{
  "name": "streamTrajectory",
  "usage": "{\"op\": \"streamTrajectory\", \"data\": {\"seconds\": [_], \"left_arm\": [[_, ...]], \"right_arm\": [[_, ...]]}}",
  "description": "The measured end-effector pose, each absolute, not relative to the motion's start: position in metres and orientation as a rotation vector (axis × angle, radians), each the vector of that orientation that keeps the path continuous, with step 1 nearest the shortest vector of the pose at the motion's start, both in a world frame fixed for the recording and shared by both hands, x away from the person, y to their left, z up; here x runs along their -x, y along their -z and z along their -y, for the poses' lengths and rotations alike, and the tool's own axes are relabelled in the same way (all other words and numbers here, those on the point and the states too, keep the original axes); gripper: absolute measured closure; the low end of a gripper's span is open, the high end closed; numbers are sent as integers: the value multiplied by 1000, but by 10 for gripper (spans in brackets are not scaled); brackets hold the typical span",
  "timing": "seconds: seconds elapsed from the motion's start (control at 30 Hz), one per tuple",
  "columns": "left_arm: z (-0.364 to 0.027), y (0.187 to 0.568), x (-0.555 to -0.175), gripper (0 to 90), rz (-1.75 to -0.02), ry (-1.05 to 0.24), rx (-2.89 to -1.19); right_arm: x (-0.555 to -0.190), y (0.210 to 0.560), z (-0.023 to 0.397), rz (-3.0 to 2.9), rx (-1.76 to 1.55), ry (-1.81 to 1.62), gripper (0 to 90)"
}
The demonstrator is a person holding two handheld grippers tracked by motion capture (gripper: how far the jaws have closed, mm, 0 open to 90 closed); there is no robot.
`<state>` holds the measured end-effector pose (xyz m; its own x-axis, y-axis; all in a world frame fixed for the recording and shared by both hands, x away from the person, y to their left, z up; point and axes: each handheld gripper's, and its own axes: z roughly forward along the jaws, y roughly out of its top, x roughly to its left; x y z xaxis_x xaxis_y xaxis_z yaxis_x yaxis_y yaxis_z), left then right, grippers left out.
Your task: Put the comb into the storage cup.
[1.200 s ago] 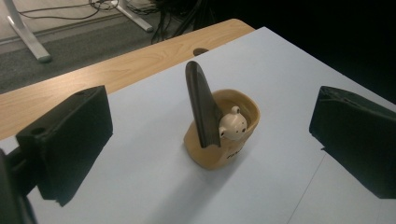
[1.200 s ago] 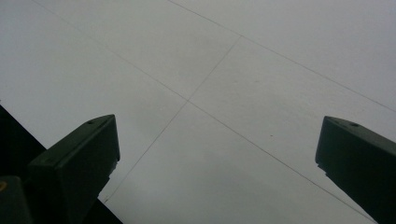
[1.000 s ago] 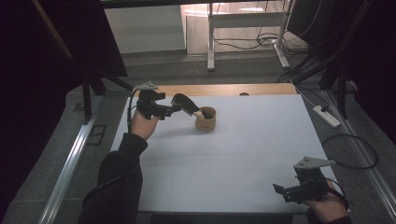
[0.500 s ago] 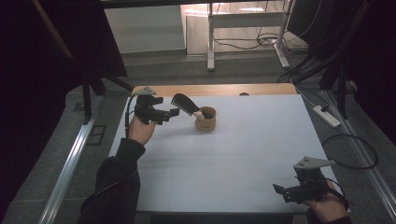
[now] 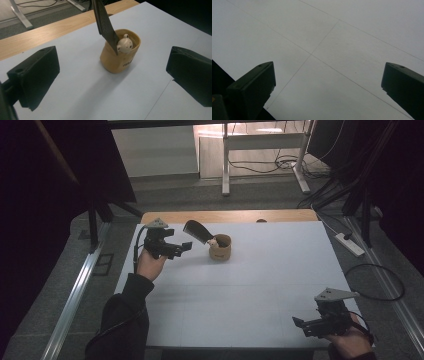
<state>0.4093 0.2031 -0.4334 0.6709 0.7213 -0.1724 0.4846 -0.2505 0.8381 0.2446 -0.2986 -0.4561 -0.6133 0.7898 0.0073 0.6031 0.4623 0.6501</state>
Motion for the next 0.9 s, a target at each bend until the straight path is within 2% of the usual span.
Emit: {"op": "streamTrajectory", "data": {"seconds": [0.9], "left_arm": [[-199,450,-388,0,-936,-298,-1937]], "right_arm": [[-244,456,299,-2418,-1189,-904,0]]}}
